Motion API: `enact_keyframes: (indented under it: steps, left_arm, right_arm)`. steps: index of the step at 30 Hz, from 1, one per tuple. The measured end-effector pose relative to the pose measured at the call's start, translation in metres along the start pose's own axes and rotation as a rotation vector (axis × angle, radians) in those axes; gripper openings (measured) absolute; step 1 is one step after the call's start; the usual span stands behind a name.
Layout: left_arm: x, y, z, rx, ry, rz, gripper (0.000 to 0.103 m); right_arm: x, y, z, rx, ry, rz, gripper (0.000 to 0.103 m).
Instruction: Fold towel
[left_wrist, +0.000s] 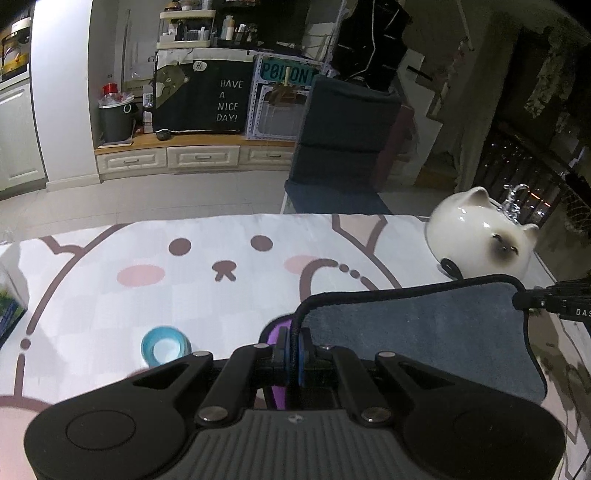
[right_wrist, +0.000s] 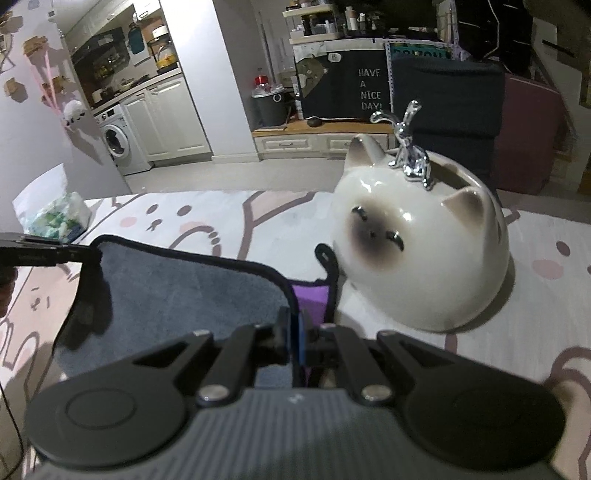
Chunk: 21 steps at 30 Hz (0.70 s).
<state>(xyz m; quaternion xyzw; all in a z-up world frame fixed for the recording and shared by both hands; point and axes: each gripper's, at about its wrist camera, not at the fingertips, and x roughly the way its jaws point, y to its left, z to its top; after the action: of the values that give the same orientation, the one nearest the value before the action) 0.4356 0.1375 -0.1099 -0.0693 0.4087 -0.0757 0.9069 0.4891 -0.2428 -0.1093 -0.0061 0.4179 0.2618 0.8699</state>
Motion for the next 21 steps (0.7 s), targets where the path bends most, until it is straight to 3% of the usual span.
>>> enact_keyframes:
  steps: [11,13,14,15,16,18,21]
  left_arm:
    - [0.018,0.002,0.012,-0.004,0.008,0.051,0.005]
    - [0.023,0.002,0.01,-0.012,0.021,0.061,0.008]
    - [0.024,0.002,0.009,-0.019,0.025,0.068,0.016]
    - [0.025,0.001,0.006,-0.023,0.033,0.079,0.032]
    - [0.027,0.001,0.004,-0.022,0.042,0.084,0.041]
    - [0.027,0.0,-0.001,-0.01,0.047,0.102,0.077]
    - [0.023,-0.001,-0.007,-0.006,0.04,0.124,0.094]
  right_arm:
    - [0.02,0.001,0.012,0.007,-0.007,-0.02,0.005]
    - [0.024,0.003,0.012,-0.001,-0.007,-0.027,0.013]
    - [0.024,0.003,0.01,-0.006,-0.002,-0.021,0.02]
    - [0.025,0.003,0.009,-0.007,0.0,-0.015,0.036]
    - [0.025,0.004,0.008,-0.002,-0.003,-0.018,0.055]
    - [0.022,0.004,0.006,0.003,-0.008,-0.023,0.077]
    - [0.02,0.004,0.003,0.017,-0.007,-0.024,0.094]
